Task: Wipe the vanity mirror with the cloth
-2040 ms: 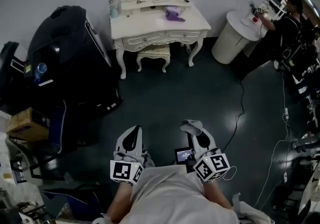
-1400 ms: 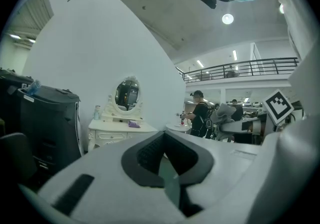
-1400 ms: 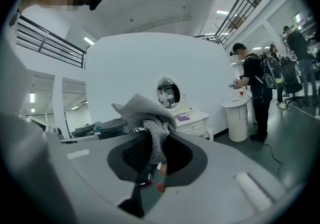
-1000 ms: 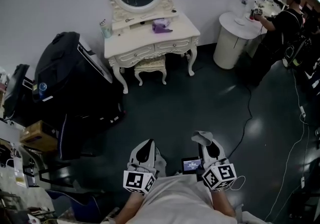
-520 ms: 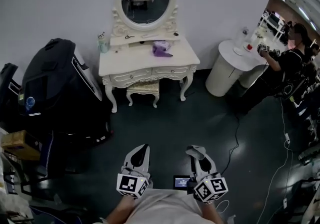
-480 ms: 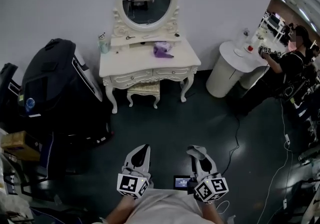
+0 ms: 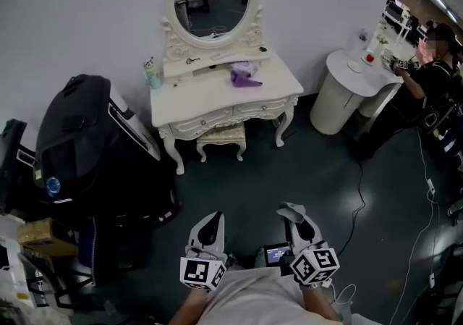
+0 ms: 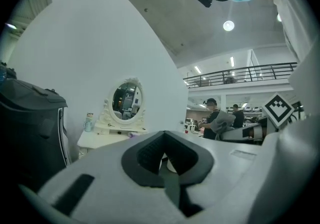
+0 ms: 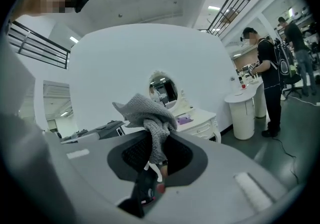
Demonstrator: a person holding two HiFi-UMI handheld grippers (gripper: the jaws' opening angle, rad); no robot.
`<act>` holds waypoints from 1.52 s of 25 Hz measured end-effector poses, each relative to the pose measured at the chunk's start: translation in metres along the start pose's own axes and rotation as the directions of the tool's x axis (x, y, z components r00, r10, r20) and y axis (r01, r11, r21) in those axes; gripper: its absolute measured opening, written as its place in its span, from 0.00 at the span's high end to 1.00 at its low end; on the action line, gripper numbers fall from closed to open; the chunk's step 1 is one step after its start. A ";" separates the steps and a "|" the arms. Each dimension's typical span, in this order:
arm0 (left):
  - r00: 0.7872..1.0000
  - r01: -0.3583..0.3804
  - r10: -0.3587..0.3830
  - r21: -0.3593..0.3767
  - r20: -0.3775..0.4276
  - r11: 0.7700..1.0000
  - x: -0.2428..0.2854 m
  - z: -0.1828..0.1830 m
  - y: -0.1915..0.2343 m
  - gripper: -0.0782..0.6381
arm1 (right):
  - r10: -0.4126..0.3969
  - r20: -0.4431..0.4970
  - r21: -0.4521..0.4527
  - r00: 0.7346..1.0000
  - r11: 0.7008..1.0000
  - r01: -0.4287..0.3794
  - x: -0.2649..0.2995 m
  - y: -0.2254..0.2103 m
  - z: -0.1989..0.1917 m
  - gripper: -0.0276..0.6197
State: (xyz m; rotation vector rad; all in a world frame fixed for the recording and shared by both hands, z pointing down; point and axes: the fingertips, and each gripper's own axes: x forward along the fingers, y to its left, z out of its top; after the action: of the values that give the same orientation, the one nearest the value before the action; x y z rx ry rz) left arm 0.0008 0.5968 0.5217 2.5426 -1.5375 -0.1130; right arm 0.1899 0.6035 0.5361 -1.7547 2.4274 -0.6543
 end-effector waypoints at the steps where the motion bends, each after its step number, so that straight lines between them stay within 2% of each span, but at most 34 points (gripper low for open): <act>1: 1.000 -0.010 0.010 -0.011 -0.006 1.000 0.002 -0.002 0.006 0.89 | -0.002 0.000 0.001 1.000 1.000 0.002 0.008 0.001 0.001 0.85; 4: 0.999 -0.029 0.028 -0.024 -0.025 0.999 0.013 -0.007 0.022 0.89 | 0.014 -0.001 0.001 1.000 1.000 -0.014 0.033 0.003 0.006 0.85; 11: 0.994 -0.105 0.105 0.005 -0.026 0.994 0.065 -0.002 0.056 0.89 | 0.097 -0.038 0.015 0.995 0.995 -0.097 0.113 -0.016 0.016 0.85; 18: 0.981 -0.195 0.195 0.033 -0.012 0.980 0.167 0.022 0.093 0.89 | 0.176 -0.041 0.013 0.984 0.984 -0.175 0.225 -0.056 0.070 0.85; 24: 0.962 -0.274 0.274 0.018 0.025 0.962 0.244 0.031 0.106 0.89 | 0.221 -0.067 -0.025 0.973 0.975 -0.223 0.299 -0.106 0.110 0.85; 29: 0.958 -0.287 0.287 0.028 0.009 0.957 0.292 0.033 0.112 0.89 | 0.210 -0.070 -0.004 0.975 0.977 -0.211 0.337 -0.138 0.132 0.85; 33: 0.955 -0.295 0.295 0.030 0.029 0.955 0.320 0.042 0.125 0.89 | 0.191 -0.082 0.016 0.978 0.982 -0.191 0.358 -0.155 0.135 0.85; 38: 0.966 -0.258 0.258 0.018 0.016 0.966 0.364 0.039 0.148 0.89 | 0.158 -0.076 0.015 0.984 0.987 -0.158 0.395 -0.164 0.145 0.85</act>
State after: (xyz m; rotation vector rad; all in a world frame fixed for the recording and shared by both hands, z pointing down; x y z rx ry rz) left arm 0.0353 0.2035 0.5180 2.3334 -1.8672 -0.0819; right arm 0.2442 0.1547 0.5397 -1.5402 2.5767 -0.7260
